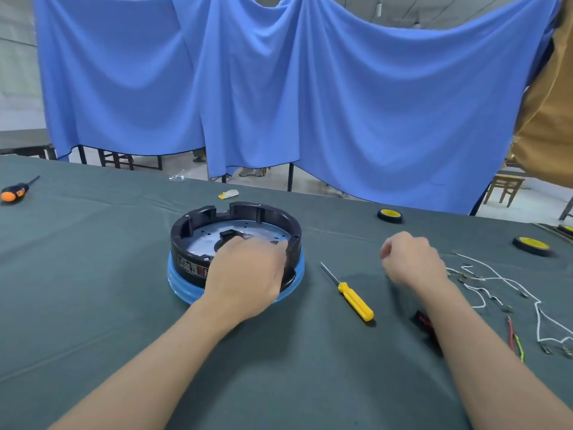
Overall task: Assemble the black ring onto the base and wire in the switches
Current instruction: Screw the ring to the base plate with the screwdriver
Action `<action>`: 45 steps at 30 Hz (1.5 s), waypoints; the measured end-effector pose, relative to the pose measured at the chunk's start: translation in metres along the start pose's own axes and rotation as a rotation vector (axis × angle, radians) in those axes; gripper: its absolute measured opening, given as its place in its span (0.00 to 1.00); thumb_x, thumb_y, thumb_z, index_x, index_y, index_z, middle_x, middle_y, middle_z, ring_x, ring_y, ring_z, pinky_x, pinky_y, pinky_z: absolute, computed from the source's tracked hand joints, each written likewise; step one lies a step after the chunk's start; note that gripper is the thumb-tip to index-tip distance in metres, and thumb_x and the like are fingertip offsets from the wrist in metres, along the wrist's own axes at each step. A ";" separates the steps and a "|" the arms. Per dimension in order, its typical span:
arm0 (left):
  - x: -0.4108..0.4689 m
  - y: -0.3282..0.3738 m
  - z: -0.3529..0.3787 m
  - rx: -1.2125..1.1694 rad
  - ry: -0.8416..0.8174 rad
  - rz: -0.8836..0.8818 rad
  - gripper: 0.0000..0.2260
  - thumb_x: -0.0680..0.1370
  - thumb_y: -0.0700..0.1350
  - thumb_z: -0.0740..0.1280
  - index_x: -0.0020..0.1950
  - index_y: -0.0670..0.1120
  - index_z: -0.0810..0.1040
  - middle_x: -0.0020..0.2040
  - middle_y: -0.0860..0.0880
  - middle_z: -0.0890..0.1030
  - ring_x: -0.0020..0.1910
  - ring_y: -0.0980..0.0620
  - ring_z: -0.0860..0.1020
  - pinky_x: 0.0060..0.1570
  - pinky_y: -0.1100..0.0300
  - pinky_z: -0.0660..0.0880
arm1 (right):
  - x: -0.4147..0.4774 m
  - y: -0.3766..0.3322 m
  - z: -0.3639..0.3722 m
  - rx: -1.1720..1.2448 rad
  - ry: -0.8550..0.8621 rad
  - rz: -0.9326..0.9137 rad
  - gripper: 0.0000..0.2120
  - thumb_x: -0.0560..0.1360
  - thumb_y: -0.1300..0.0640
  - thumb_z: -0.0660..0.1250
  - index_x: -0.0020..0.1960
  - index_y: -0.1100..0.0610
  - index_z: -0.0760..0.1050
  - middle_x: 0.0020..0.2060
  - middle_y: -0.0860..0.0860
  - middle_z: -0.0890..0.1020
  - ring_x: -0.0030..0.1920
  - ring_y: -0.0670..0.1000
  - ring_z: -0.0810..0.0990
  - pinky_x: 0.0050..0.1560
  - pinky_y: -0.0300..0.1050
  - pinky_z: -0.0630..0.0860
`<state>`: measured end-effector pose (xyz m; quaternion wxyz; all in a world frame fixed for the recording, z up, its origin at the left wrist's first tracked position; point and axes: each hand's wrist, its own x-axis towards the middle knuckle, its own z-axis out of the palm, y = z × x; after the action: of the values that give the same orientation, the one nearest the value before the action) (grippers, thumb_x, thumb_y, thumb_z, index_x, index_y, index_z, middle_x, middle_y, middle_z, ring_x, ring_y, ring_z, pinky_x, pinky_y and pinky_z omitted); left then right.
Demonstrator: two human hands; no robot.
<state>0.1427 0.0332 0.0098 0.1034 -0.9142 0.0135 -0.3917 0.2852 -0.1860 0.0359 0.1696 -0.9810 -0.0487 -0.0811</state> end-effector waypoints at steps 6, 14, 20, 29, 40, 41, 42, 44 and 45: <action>0.004 -0.011 0.005 -0.242 0.094 -0.096 0.15 0.75 0.50 0.59 0.44 0.50 0.86 0.28 0.51 0.79 0.30 0.46 0.78 0.25 0.57 0.71 | 0.005 0.017 0.008 -0.058 -0.035 -0.021 0.12 0.74 0.62 0.62 0.54 0.53 0.80 0.55 0.60 0.78 0.54 0.63 0.76 0.50 0.49 0.74; 0.004 -0.011 0.000 -0.305 0.155 -0.112 0.16 0.72 0.50 0.59 0.41 0.50 0.87 0.30 0.51 0.81 0.31 0.48 0.79 0.28 0.56 0.74 | 0.000 0.015 0.013 -0.217 -0.033 -0.053 0.12 0.75 0.63 0.59 0.57 0.58 0.74 0.57 0.60 0.75 0.55 0.63 0.76 0.47 0.49 0.70; 0.013 0.010 0.001 -0.093 0.087 -0.218 0.16 0.76 0.54 0.61 0.36 0.46 0.81 0.27 0.50 0.78 0.32 0.45 0.77 0.37 0.55 0.69 | -0.007 -0.002 0.004 -0.077 -0.042 -0.190 0.05 0.76 0.61 0.60 0.49 0.55 0.74 0.51 0.56 0.79 0.52 0.58 0.76 0.47 0.46 0.72; 0.011 0.018 0.013 0.017 0.033 -0.138 0.07 0.73 0.51 0.72 0.40 0.48 0.80 0.29 0.52 0.78 0.33 0.47 0.77 0.36 0.57 0.67 | -0.032 -0.073 -0.010 0.587 -0.016 -0.581 0.07 0.74 0.61 0.69 0.42 0.50 0.80 0.32 0.41 0.80 0.36 0.41 0.78 0.37 0.32 0.70; 0.010 0.007 0.019 -0.069 0.099 -0.108 0.10 0.73 0.51 0.67 0.46 0.47 0.84 0.29 0.51 0.79 0.34 0.46 0.78 0.33 0.55 0.71 | -0.028 -0.089 0.016 0.568 -0.021 -0.669 0.05 0.75 0.61 0.69 0.43 0.53 0.81 0.37 0.42 0.81 0.39 0.37 0.77 0.42 0.23 0.68; 0.010 0.007 0.019 -0.069 0.100 -0.109 0.10 0.73 0.51 0.67 0.46 0.47 0.84 0.29 0.51 0.78 0.33 0.46 0.77 0.33 0.55 0.71 | -0.027 -0.089 0.016 0.558 -0.011 -0.674 0.05 0.75 0.61 0.69 0.44 0.53 0.82 0.38 0.42 0.81 0.40 0.39 0.77 0.43 0.23 0.68; 0.009 0.007 0.018 -0.066 0.100 -0.110 0.10 0.73 0.51 0.67 0.46 0.47 0.84 0.29 0.51 0.78 0.33 0.47 0.77 0.33 0.55 0.70 | -0.027 -0.089 0.017 0.551 -0.003 -0.678 0.05 0.75 0.61 0.69 0.44 0.53 0.82 0.39 0.43 0.82 0.41 0.40 0.77 0.44 0.24 0.68; 0.009 0.007 0.018 -0.061 0.096 -0.109 0.10 0.74 0.51 0.67 0.46 0.47 0.84 0.29 0.52 0.78 0.33 0.47 0.77 0.33 0.56 0.69 | -0.028 -0.090 0.018 0.558 0.006 -0.679 0.04 0.75 0.61 0.69 0.44 0.53 0.82 0.41 0.44 0.82 0.43 0.42 0.78 0.45 0.25 0.68; 0.009 0.006 0.018 -0.063 0.095 -0.107 0.09 0.74 0.51 0.67 0.46 0.47 0.84 0.29 0.52 0.78 0.33 0.47 0.77 0.33 0.56 0.69 | -0.028 -0.090 0.018 0.567 0.007 -0.678 0.04 0.75 0.61 0.70 0.44 0.53 0.82 0.40 0.44 0.82 0.43 0.41 0.78 0.45 0.25 0.68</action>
<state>0.1620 0.0292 0.0027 0.0527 -0.8967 -0.0180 -0.4392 0.2491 -0.0972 0.0431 0.3958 -0.8240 -0.3876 -0.1191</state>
